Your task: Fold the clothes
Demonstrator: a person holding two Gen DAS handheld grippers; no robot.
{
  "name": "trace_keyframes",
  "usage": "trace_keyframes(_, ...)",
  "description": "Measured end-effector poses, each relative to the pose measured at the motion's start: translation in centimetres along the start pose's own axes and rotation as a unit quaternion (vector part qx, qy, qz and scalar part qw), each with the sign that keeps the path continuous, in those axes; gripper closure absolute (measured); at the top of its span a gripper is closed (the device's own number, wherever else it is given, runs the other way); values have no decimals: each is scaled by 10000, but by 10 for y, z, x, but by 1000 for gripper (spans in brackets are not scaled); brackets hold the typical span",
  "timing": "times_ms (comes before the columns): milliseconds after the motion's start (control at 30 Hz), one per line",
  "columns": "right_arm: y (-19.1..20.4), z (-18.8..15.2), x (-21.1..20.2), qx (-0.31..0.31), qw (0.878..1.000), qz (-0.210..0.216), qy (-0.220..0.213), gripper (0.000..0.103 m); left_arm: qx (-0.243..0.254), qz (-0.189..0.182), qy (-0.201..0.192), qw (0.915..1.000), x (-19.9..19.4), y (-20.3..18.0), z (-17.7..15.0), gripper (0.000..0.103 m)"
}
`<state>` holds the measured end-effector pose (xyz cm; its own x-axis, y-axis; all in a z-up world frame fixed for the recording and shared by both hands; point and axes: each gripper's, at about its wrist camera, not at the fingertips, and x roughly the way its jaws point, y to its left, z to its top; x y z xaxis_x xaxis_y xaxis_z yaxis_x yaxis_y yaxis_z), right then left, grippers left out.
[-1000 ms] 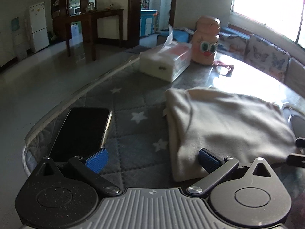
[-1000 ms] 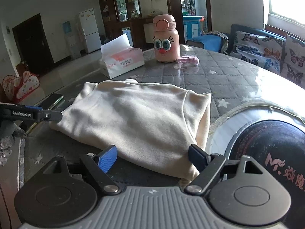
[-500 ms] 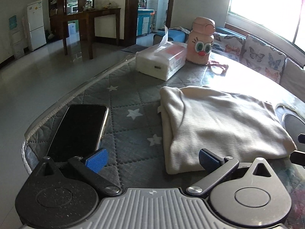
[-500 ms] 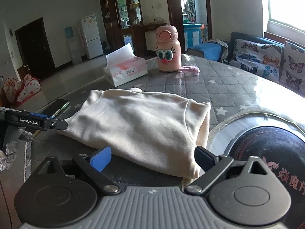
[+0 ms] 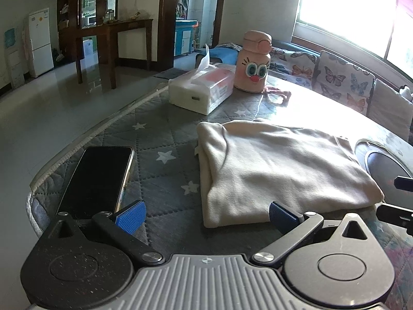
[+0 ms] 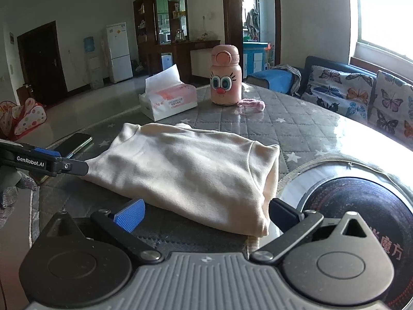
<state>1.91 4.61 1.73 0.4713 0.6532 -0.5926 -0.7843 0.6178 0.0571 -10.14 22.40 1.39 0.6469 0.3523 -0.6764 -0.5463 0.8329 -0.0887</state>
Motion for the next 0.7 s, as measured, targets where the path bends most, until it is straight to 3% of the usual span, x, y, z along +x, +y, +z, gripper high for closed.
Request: trace_keyframes(700, 23, -12, -15, -38, 10000, 29, -42, 0, 287, 24, -3, 9996, -20, -18, -16, 0)
